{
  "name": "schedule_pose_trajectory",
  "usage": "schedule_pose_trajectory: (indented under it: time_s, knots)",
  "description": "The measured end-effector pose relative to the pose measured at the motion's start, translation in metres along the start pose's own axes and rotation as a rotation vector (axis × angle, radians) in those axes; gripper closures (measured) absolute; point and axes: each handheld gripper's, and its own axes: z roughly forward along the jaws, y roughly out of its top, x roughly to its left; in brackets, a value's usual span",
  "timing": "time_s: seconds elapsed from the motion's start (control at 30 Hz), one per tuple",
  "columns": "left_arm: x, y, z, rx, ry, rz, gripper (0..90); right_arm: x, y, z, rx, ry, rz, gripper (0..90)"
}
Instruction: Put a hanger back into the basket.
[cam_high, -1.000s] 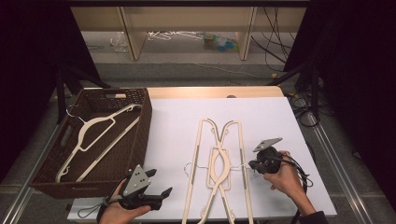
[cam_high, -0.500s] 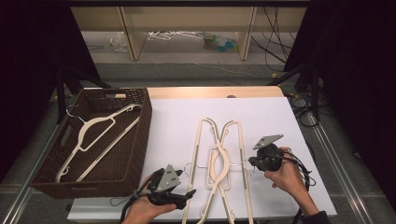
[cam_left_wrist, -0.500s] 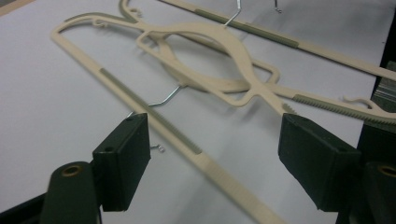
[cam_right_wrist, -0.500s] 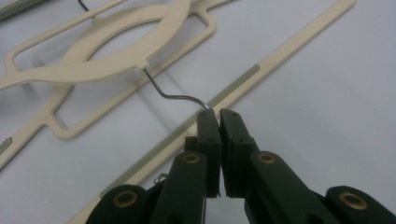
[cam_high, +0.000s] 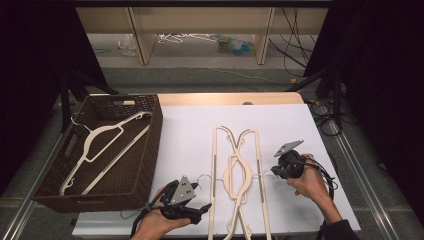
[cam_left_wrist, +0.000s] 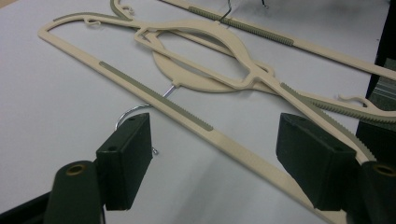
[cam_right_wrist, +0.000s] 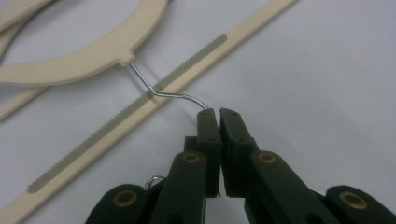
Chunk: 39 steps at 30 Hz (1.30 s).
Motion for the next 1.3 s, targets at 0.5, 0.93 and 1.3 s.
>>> schedule_pose_trajectory:
  time_s: [0.5, 0.93, 1.3]
  knots:
    - [0.0, -0.001, -0.001, -0.001, -0.004, -0.001, 26.7, -0.02, -0.007, 0.006, 0.039, -0.034, 0.02, 88.6]
    - [0.004, -0.003, -0.007, 0.008, 0.006, -0.002, 26.4, -0.02, -0.007, -0.004, -0.031, -0.094, 0.098, 72.8]
    - [0.004, -0.006, -0.016, -0.003, 0.011, -0.014, 26.2, 0.067, -0.017, -0.031, -0.103, 0.047, 0.25, 42.1]
